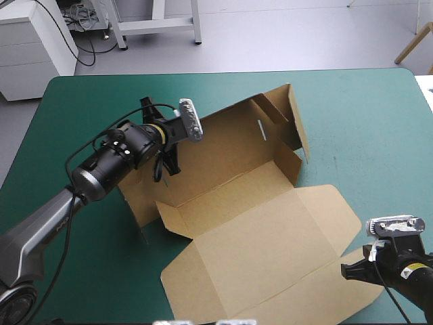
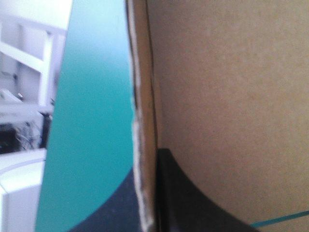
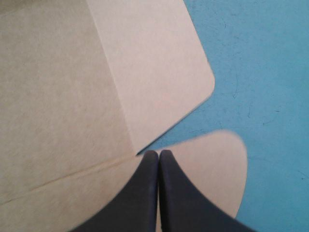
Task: Fold the box
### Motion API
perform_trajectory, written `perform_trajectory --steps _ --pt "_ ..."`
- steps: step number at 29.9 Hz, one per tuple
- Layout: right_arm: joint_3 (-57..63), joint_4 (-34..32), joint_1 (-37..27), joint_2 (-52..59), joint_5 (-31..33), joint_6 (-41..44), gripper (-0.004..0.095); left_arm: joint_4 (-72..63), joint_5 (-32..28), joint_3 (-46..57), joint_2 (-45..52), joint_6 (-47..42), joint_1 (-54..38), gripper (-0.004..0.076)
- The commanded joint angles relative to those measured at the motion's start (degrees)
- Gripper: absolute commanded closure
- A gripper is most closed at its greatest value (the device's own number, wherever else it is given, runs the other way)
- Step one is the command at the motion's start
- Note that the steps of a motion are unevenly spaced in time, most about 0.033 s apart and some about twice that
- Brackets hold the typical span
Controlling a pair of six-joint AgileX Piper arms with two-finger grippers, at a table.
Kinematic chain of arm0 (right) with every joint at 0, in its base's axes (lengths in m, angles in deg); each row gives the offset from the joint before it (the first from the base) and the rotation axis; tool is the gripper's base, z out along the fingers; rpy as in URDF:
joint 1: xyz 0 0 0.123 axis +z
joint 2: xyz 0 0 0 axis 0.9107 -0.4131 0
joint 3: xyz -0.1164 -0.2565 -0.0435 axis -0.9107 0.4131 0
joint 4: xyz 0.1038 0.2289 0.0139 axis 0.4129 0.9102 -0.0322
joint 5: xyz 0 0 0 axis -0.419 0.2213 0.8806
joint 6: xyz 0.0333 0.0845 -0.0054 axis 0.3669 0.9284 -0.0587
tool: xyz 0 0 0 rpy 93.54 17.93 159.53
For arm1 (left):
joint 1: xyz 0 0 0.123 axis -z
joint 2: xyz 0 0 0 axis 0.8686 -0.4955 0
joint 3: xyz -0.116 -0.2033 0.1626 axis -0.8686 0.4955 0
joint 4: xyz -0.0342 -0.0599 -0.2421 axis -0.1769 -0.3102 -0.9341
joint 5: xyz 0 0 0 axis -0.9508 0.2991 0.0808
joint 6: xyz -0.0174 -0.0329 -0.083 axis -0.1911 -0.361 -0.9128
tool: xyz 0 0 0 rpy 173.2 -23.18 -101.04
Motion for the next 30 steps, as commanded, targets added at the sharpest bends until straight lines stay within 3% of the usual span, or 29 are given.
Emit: perform_trajectory --steps 1,9,15,19,26,30 --pt "-1.49 0.77 -0.36 -0.45 -2.87 -0.59 0.0927 6.98 -8.25 -2.25 1.53 0.06 4.76 0.0734" --pt "-1.49 0.77 -0.36 -0.45 -2.87 -0.59 0.0927 12.55 -13.65 -2.25 0.11 0.06 12.53 0.0734" --pt "-1.49 0.77 -0.36 -0.45 -2.87 -0.59 0.0927 20.71 -13.23 -1.77 0.00 -1.94 18.44 0.0734" --pt "-1.49 0.77 -0.36 -0.45 -2.87 -0.59 0.0928 29.69 -13.36 0.21 -0.11 -13.06 20.62 0.0734" --pt "-1.49 0.77 -0.36 -0.45 -2.87 -0.59 0.0927 60.89 -9.69 7.62 -0.11 -41.30 22.56 0.0734" --pt "-1.49 0.77 -0.36 -0.45 -2.87 -0.59 0.0927 75.15 -7.45 12.56 -0.11 -51.69 24.45 0.0734"
